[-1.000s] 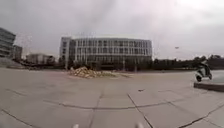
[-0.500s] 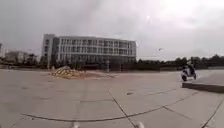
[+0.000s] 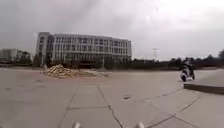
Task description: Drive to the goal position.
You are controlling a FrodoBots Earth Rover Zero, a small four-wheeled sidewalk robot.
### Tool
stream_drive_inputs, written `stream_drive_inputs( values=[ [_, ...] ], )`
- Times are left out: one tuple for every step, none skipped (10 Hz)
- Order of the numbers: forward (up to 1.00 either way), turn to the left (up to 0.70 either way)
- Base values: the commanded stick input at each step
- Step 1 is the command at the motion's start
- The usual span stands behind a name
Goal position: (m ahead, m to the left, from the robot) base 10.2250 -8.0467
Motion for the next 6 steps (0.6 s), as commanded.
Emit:
stream_drive_inputs(
  values=[
    [0.85,0.00],
    [0.85,0.00],
    [0.85,0.00],
    [0.85,0.00],
    [0.85,0.00],
    [0.85,0.00]
  ],
)
